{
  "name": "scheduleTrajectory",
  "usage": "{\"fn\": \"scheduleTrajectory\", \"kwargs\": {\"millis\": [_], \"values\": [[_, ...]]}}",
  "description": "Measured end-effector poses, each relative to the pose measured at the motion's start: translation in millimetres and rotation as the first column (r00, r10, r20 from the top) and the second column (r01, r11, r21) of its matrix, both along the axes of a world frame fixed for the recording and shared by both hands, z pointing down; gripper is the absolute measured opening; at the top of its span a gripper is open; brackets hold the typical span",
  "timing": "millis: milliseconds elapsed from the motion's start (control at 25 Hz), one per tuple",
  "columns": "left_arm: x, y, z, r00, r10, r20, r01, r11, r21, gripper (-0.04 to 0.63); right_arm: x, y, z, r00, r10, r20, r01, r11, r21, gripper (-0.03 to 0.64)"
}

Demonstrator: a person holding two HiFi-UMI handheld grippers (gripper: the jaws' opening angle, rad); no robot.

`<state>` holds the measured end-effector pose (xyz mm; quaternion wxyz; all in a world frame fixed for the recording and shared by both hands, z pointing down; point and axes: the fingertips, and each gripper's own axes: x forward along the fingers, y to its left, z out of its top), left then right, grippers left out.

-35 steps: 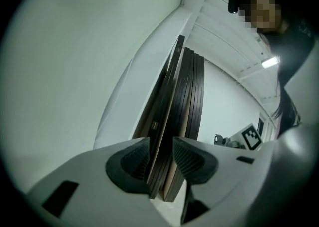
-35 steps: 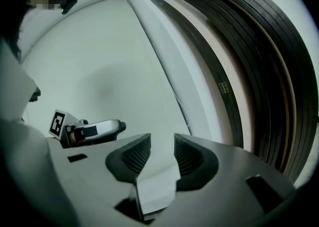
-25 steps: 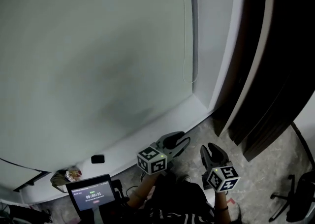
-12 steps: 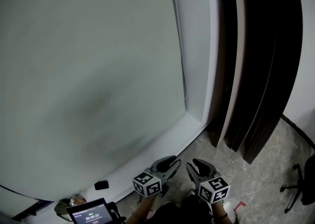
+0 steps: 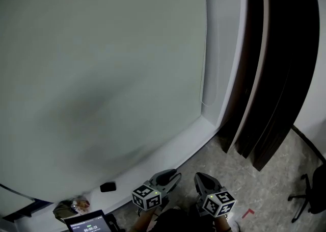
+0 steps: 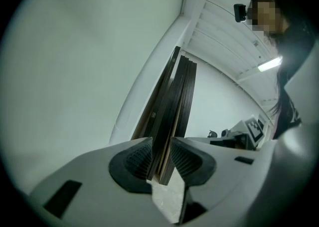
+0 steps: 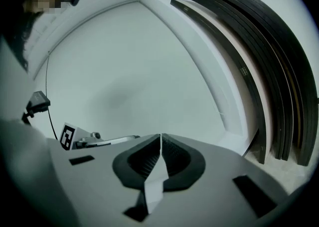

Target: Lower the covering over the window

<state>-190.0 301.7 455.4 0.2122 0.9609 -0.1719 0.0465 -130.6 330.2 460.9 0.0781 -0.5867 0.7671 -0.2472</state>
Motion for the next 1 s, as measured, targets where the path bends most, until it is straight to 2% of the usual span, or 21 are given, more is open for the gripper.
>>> {"fn": "scheduleTrajectory", "kwargs": {"millis": [320,680,1000], "values": [[-29,6,-3,1.000,0.005,-0.007,-0.005,1.000,0.000,0.107,-22,3,-16,0.999,0.008,-0.041,-0.007,1.000,0.025,0.011],[-33,19,-5,1.000,0.017,-0.009,-0.017,1.000,-0.010,0.106,-29,15,-22,0.997,-0.004,-0.075,0.006,0.999,0.032,0.011],[-50,29,1,1.000,-0.023,-0.012,0.022,1.000,-0.019,0.107,-32,30,-30,0.996,-0.015,-0.088,0.016,1.000,0.019,0.011]]}}
